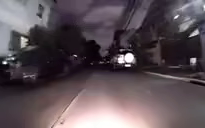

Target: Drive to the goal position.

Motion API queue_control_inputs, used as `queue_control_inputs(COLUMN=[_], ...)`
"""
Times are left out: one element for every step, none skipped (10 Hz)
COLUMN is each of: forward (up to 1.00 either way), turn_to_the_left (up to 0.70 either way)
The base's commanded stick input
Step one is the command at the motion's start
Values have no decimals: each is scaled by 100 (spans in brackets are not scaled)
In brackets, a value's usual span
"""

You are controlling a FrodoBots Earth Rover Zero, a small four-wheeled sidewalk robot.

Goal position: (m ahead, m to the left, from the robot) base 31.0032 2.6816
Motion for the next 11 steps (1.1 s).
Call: queue_control_inputs(forward=[0,36,100,100,100,100,100,100,100,100,100], turn_to_the_left=[0,0,0,0,0,0,0,5,23,27,7])
